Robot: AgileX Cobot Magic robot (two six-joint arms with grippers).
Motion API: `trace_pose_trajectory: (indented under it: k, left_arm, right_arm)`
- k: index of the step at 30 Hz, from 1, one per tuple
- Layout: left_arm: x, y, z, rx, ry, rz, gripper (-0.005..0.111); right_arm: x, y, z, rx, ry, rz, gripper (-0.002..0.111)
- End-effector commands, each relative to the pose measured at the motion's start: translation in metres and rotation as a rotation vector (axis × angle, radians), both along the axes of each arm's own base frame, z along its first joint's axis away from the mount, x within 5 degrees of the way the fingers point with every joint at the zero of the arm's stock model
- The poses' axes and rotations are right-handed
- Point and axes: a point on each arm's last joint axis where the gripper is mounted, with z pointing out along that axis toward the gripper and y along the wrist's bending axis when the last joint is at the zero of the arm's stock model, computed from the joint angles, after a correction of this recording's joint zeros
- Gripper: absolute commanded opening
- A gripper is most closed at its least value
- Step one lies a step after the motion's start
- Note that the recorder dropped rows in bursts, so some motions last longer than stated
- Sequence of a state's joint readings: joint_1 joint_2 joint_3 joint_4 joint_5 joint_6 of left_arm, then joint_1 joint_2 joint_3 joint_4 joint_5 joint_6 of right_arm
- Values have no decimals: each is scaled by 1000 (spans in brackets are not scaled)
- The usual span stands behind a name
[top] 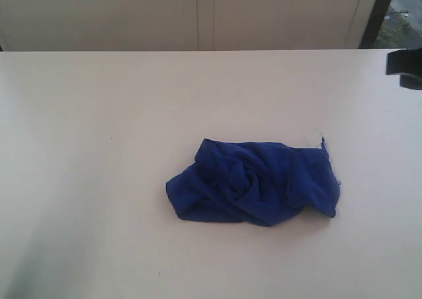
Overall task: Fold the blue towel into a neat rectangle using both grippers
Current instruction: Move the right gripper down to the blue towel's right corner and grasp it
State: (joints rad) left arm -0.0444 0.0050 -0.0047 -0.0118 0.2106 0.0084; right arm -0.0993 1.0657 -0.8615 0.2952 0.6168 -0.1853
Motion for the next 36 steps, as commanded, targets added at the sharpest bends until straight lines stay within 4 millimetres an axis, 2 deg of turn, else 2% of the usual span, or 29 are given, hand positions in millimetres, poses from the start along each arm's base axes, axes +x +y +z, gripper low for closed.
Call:
trace_pose_trajectory:
  k: [1, 6, 12, 15, 17, 21, 31, 34, 36]
  left_arm:
    - [0, 0, -1, -13, 0, 4, 0]
    - [0, 0, -1, -13, 0, 4, 0]
    - [0, 0, -1, -13, 0, 4, 0]
    - [0, 0, -1, -13, 0, 4, 0]
    - [0, 0, -1, -13, 0, 4, 0]
    - [0, 0, -1, -13, 0, 4, 0]
    - [0, 0, -1, -13, 0, 4, 0]
    - [0, 0, -1, -13, 0, 4, 0]
    - [0, 0, -1, -13, 0, 4, 0]
  right_arm:
    - [36, 3, -19, 54, 84, 64, 0]
    - [69, 4, -49, 113, 202, 66, 0]
    - [93, 24, -92, 109, 312, 144, 1]
    - [102, 31, -110, 76, 334, 178, 11]
    - [106, 30, -117, 63, 331, 170, 21]
    - [109, 26, -128, -12, 351, 199, 30]
    - [111, 26, -158, -11, 461, 214, 30]
    - [109, 27, -161, -12, 489, 227, 23]
    - [106, 26, -162, -40, 520, 257, 13]
